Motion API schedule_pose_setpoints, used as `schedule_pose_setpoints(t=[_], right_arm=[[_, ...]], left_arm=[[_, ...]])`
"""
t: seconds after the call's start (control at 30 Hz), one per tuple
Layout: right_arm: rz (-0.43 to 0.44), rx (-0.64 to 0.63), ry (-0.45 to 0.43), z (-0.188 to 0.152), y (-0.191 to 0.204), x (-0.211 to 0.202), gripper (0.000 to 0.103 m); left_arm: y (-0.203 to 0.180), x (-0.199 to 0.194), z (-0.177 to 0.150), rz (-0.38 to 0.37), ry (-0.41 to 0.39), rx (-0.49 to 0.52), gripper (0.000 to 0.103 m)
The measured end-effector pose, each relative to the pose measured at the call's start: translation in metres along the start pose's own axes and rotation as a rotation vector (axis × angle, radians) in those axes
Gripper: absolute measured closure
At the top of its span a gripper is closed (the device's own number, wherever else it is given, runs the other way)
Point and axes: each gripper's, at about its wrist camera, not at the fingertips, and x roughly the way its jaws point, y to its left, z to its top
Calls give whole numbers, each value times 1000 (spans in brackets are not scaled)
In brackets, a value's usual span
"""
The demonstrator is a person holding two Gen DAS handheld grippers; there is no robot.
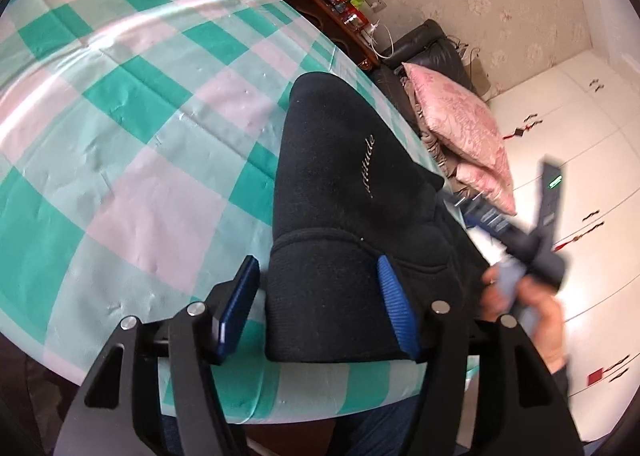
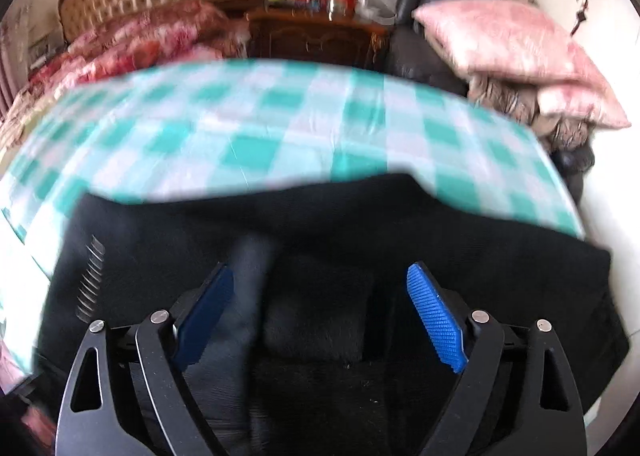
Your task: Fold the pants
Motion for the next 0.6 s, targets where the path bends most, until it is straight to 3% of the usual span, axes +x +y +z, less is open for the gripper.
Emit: schedule_pose_setpoints(t=[0.03,0.13,0.23,0.37,0.6], right_arm=[[34,-28,-3,10,9,-11,18],[162,-116,77,29,42,-21,18],[255,-217,157,46,88,-25,17],[357,-304,334,59,147,-16,17],[240,-466,464,48,198,15,17]], left_arm=[[-2,1,-1,5,5,10,52],[-14,-2,-1,44,-16,76,61],[-31,-10,-4,82,-57,148,63],[-61,-19,-9,159,-112,252,64],[-107,-24,-23,303,-171,429,65]])
